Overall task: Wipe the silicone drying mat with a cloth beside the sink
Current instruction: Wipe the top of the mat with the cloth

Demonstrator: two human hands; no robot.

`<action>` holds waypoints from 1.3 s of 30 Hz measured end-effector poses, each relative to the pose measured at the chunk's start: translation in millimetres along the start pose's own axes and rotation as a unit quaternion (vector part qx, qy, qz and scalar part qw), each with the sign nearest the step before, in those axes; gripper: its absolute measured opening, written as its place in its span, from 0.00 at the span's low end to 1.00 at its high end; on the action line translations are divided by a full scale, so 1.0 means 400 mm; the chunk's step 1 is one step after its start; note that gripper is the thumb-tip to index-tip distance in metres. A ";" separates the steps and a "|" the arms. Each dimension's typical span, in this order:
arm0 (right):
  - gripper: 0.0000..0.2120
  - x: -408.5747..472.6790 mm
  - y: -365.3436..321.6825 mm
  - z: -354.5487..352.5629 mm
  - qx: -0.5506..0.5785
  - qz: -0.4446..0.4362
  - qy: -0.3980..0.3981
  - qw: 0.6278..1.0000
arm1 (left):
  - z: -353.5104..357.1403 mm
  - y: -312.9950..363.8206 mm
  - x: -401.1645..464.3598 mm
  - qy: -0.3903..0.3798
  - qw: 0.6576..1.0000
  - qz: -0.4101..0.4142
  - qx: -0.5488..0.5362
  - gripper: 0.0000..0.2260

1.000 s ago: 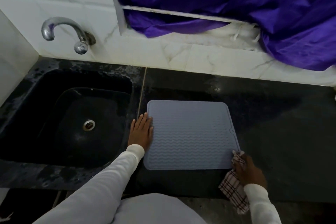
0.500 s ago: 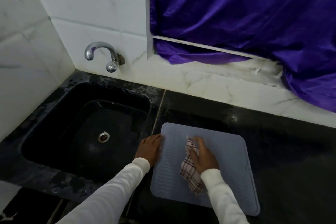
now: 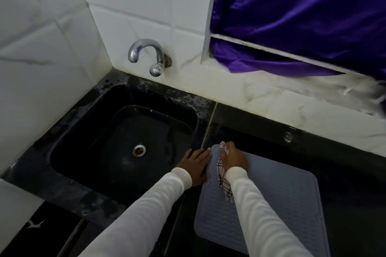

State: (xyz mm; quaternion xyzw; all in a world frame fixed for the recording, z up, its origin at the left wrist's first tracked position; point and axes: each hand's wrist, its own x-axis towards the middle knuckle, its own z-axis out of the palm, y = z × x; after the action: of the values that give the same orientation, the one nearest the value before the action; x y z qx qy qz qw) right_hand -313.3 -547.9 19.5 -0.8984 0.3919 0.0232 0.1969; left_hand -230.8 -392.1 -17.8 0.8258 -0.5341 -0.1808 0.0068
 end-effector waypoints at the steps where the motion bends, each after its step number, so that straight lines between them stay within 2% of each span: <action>1: 0.15 0.005 -0.007 0.009 -0.016 -0.009 0.000 1.000 | 0.002 -0.002 0.003 0.001 1.000 -0.001 -0.004 0.35; 7: 0.13 0.025 -0.052 0.019 -0.061 -0.061 -0.025 0.996 | 0.005 -0.003 0.014 -0.009 1.000 -0.004 -0.020 0.38; 14: 0.15 0.041 -0.073 0.000 -0.117 -0.082 -0.117 0.983 | -0.012 -0.005 0.013 -0.028 0.999 0.003 -0.021 0.37; 19: 0.15 0.030 -0.071 -0.013 -0.114 -0.109 -0.181 0.971 | -0.017 -0.009 0.011 -0.029 0.999 0.005 -0.036 0.38; 25: 0.18 -0.024 -0.048 -0.011 -0.132 -0.114 -0.219 0.960 | -0.018 -0.017 0.008 -0.015 0.999 0.013 -0.043 0.38; 29: 0.16 -0.064 -0.035 0.008 -0.173 -0.118 -0.194 0.959 | -0.012 -0.019 0.008 -0.015 0.998 0.015 -0.051 0.38; 32: 0.16 -0.035 -0.035 -0.024 -0.096 -0.029 -0.108 0.989 | -0.017 -0.023 0.011 -0.016 0.998 0.017 -0.051 0.37; 34: 0.16 -0.006 -0.030 -0.043 -0.067 0.028 -0.046 0.996 | -0.017 -0.023 0.013 -0.020 0.998 0.018 -0.051 0.38; 37: 0.16 0.013 -0.043 -0.020 -0.066 0.084 -0.039 0.994 | -0.012 -0.021 0.012 -0.026 0.998 0.014 -0.057 0.38; 39: 0.15 0.019 -0.060 0.012 -0.054 0.089 -0.029 0.994 | -0.015 -0.019 0.014 -0.028 0.998 0.015 -0.057 0.39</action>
State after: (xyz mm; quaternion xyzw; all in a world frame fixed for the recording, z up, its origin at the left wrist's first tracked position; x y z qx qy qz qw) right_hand -290.5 -536.6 21.5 -0.8684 0.4623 0.0883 0.1563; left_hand -220.4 -395.0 -15.4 0.8108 -0.5348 -0.2344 0.0417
